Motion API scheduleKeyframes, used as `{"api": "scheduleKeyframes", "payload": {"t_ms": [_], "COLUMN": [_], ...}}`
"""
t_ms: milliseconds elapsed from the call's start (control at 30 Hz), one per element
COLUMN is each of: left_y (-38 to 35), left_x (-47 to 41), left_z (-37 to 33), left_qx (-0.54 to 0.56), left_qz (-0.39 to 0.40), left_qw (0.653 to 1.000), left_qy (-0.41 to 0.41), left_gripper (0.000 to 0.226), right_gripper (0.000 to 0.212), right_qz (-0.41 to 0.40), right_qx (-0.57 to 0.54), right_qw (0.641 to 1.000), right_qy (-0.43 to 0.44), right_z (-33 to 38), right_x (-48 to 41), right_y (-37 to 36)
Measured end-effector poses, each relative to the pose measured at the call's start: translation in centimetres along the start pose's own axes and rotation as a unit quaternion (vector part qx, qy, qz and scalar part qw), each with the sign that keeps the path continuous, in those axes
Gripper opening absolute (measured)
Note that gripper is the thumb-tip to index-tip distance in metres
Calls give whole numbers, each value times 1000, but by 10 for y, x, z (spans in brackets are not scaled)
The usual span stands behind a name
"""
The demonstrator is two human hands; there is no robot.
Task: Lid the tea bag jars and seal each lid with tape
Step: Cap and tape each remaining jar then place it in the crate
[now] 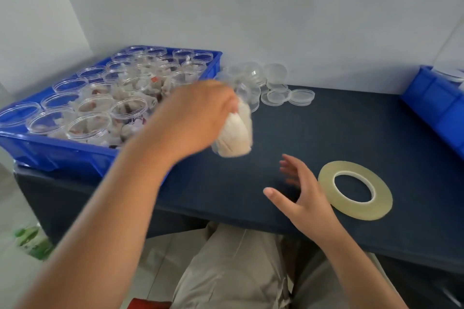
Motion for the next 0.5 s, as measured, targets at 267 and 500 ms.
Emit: {"api": "scheduleKeyframes", "payload": {"t_ms": [267,500], "left_y": [-110,-168], "left_x": [-4,-95], "left_z": [-63,26], "left_qx": [217,227], "left_qz": [-25,-6], "left_qw": [951,962], "left_qy": [-218,153], "left_gripper": [20,38], "right_gripper": [76,79], "right_qz": [-111,-113], "right_qx": [-28,-2], "right_qw": [993,993], "right_qy": [26,18], "right_z": [-2,-7], "right_x": [-2,-7], "right_y": [5,5]}}
Point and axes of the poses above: each hand's wrist, its own x-axis away from the middle knuckle, its own y-axis out of the back of the hand, z = x × y, the point moved 3 cm from there along -x, towards the middle knuckle, and after that the axes turned 14 degrees about z, right-handed, at the moved point
